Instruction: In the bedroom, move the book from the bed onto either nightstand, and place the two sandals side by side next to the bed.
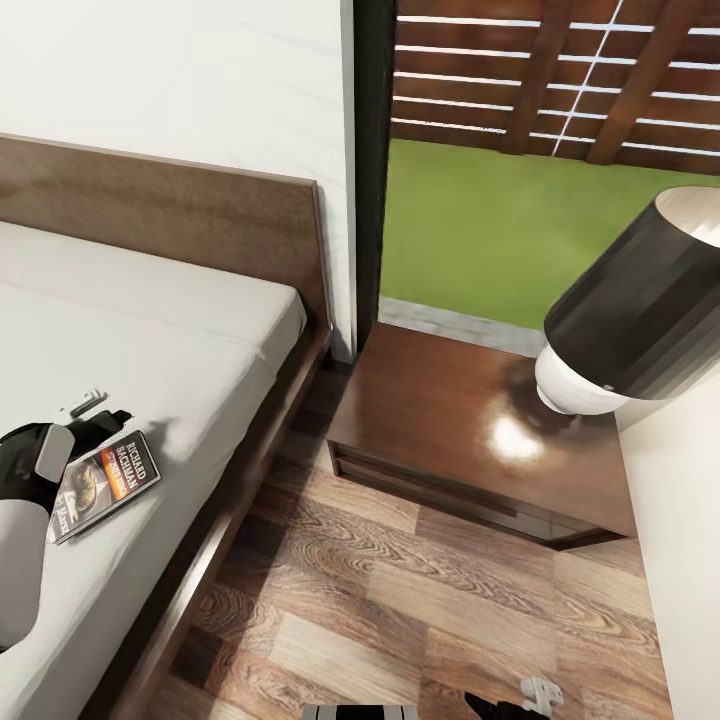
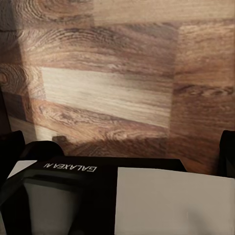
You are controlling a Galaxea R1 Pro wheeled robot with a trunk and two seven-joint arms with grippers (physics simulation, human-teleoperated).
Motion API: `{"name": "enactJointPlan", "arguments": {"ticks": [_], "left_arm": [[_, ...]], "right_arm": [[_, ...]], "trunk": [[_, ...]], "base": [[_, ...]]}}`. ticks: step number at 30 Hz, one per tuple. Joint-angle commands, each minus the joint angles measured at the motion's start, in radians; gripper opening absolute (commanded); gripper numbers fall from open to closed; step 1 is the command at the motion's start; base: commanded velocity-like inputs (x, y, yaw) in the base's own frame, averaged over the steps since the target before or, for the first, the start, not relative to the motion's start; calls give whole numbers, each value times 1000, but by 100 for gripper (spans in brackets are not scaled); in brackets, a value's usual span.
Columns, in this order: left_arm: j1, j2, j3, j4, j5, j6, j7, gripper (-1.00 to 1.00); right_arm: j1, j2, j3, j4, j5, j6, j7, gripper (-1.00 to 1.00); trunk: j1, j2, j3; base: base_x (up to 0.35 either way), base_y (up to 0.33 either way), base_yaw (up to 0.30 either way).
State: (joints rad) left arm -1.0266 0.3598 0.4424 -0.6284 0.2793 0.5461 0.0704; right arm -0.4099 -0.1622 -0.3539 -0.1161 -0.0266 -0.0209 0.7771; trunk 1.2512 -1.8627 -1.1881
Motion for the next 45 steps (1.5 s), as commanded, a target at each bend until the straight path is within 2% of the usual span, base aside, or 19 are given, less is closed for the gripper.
{"name": "enactJointPlan", "arguments": {"ticks": [1, 6, 9, 41, 45], "left_arm": [[0, 4, 1, -1, 12, 5, 6, 100], [0, 13, 0, 3, 45, 5, 5, 100], [0, 13, 0, 3, 49, 5, 6, 100], [0, 8, -4, 6, 50, 5, 6, 100], [0, 7, -4, 6, 50, 7, -34, 100]], "right_arm": [[0, 0, 1, 1, -3, -2, 3, 100], [-1, 0, 1, 1, -3, -2, 3, 100], [0, 0, 1, 1, -3, -2, 3, 100], [0, 0, 1, 1, -3, -2, 3, 100], [-1, 0, 1, 1, -3, -2, 3, 100]], "trunk": [[0, 0, -1], [0, 0, -1], [0, 0, -1], [4, -7, -4], [4, -7, -4]], "base": [[0, 0, 0], [0, 0, 0], [0, 0, 0], [0, 0, 0], [0, 0, 0]]}}
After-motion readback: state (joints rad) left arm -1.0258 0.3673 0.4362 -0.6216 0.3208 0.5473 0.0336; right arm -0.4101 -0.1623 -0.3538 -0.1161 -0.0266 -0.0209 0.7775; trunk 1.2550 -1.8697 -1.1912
